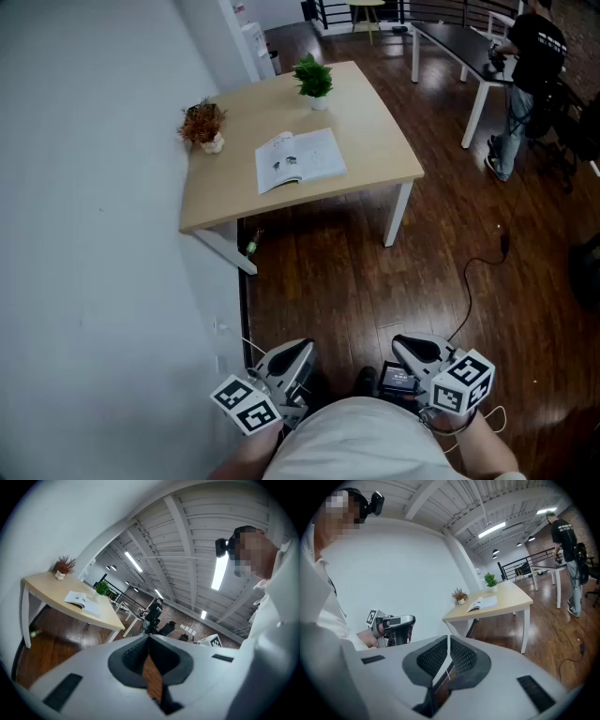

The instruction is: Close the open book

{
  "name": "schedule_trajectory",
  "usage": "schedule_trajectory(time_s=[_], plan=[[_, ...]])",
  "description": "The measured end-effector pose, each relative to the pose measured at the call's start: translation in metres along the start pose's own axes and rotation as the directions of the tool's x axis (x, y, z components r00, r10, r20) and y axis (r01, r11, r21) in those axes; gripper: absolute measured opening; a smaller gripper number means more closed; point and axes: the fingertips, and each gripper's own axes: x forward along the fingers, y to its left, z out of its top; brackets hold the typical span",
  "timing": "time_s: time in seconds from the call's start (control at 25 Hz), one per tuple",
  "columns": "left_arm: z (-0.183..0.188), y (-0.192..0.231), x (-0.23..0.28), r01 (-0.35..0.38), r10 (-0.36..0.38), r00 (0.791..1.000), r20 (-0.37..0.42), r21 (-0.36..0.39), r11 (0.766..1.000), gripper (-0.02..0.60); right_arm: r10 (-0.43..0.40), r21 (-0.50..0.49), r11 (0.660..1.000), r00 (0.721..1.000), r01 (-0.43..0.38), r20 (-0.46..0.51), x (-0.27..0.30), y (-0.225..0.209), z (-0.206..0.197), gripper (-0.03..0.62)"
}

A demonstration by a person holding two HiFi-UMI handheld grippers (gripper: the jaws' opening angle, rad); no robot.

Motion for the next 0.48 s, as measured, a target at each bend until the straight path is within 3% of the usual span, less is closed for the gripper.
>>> schedule_trajectory(time_s=[0.48], plan=[[-0.002, 0.010, 0.015, -0.076, 0.076, 0.997, 0.014, -0.006, 0.997, -0.002, 0.036, 0.002, 0.999, 0.999, -0.036, -0.007, 0.009, -0.029, 0.003, 0.002]])
